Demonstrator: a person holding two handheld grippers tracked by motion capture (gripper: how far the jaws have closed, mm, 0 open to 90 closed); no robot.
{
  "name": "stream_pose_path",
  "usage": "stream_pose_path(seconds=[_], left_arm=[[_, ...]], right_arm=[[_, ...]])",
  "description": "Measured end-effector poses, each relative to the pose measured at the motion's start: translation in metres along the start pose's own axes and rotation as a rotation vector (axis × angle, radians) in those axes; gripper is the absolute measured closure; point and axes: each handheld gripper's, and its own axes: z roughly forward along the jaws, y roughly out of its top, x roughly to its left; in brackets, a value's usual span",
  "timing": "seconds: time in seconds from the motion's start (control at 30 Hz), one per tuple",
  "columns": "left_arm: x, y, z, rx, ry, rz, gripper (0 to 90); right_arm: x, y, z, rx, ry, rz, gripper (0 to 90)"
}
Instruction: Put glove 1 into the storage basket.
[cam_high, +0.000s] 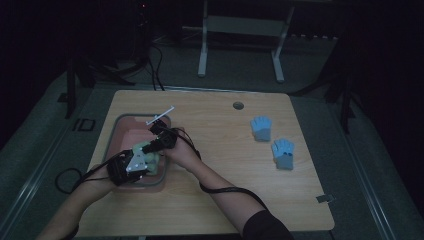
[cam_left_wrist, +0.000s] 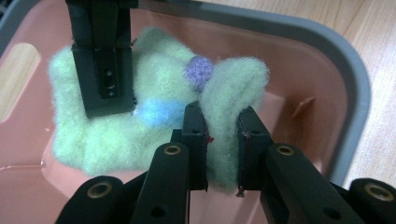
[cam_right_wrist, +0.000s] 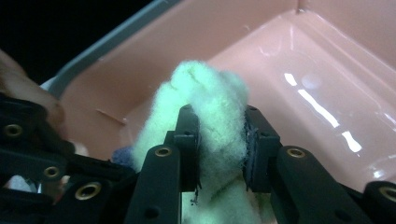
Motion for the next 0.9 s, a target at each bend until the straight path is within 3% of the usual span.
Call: stream_pose_path(seconds=[0.23, 0.37, 0.5, 0.67, 0.77, 0.8, 0.83, 0.9], left_arm=[[0.007, 0.001, 0.011, 0.032, -0.039, -0.013, 77.6], [0.008, 0.001, 0.017, 0.050, -0.047, -0.010, 76.6], [0.010, 0.001, 0.019, 0.065, -0.060, -0.017, 75.1], [0.012, 0.001, 0.021, 0.091, -0.072, -0.029, 73.6], [0.012, 0.002, 0.022, 0.105, -0.072, -0.040, 68.1], [0.014, 0.002, 0.021, 0.095, -0.058, -0.070, 56.3], [0.014, 0.002, 0.021, 0.095, -0.058, -0.070, 47.9], [0.017, 0.000, 0.019, 0.088, -0.027, -0.118, 38.4]], right_arm=[[-0.004, -0.001, 0.007, 0.032, -0.023, 0.011, 69.0], [-0.004, 0.000, 0.007, 0.036, -0.023, 0.001, 60.6], [0.000, -0.001, 0.006, 0.038, -0.066, -0.036, 50.6], [0.001, -0.002, 0.004, 0.025, -0.085, -0.045, 45.6], [0.001, -0.002, 0.001, 0.014, -0.086, -0.051, 41.7], [0.002, -0.002, -0.004, -0.002, -0.077, -0.050, 39.0], [0.002, -0.002, -0.004, -0.002, -0.077, -0.050, 39.0], [0.002, -0.002, -0.010, -0.020, -0.068, -0.049, 37.1]])
